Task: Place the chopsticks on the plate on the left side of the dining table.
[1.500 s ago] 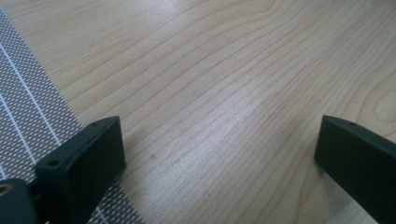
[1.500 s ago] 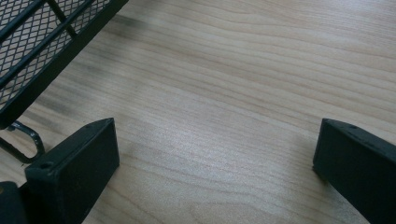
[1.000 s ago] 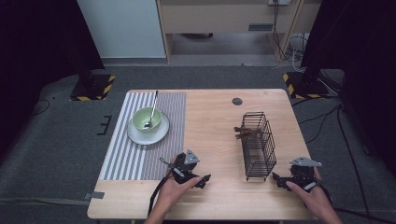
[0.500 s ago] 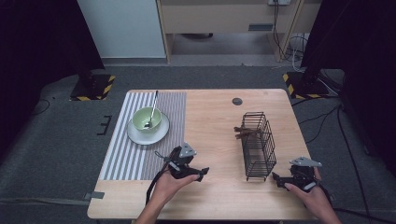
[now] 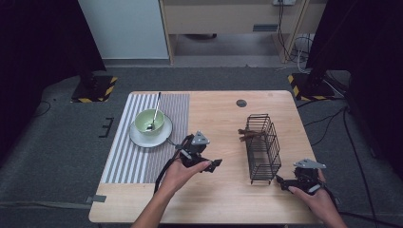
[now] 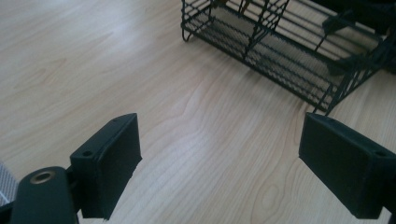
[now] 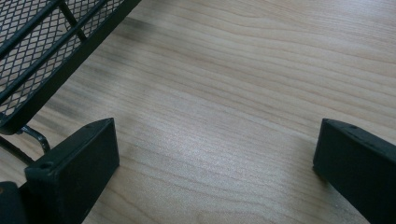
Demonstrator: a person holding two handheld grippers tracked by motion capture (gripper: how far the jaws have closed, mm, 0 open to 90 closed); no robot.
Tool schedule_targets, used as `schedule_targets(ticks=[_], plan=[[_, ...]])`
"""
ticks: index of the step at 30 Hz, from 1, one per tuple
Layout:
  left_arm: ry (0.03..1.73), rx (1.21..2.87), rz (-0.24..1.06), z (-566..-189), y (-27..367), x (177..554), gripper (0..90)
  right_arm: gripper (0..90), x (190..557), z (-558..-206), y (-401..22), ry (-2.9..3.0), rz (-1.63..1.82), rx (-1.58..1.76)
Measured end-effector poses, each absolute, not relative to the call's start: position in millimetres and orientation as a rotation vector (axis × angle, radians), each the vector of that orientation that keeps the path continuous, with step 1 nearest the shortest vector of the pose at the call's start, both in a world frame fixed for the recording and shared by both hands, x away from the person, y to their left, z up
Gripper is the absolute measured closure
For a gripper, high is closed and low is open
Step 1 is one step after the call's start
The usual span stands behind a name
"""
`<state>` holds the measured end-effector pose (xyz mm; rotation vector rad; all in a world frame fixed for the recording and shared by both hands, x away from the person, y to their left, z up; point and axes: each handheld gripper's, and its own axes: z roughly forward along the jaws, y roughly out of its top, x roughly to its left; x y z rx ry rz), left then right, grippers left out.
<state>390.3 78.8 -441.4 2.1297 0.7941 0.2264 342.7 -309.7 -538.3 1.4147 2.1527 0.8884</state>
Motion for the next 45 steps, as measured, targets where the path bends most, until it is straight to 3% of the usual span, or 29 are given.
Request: schedule_targets(ticks=[7,15,30,41,45], plan=[[0.781,2.095,0.220,-432.2,73.7,396.6,12.9,0.5,342.6,-538.4,-308.5,2.176,0.901,1.387],[0.760,2.078,0.205,-422.0,67.4,400.4,24.0,0.3,342.6,-538.4,-306.2,2.189,0.904,1.371],[0.744,2.036,0.224,-407.9,64.8,400.1,31.6,0.6,343.9,-538.4,-302.7,2.200,0.917,1.360],[0.668,2.018,0.198,-394.5,52.5,397.4,47.2,0.6,343.3,-538.4,-301.9,2.195,0.911,1.365],[0.668,2.005,0.202,-391.5,53.3,398.9,56.9,0.6,343.0,-538.4,-301.8,2.193,0.908,1.368]])
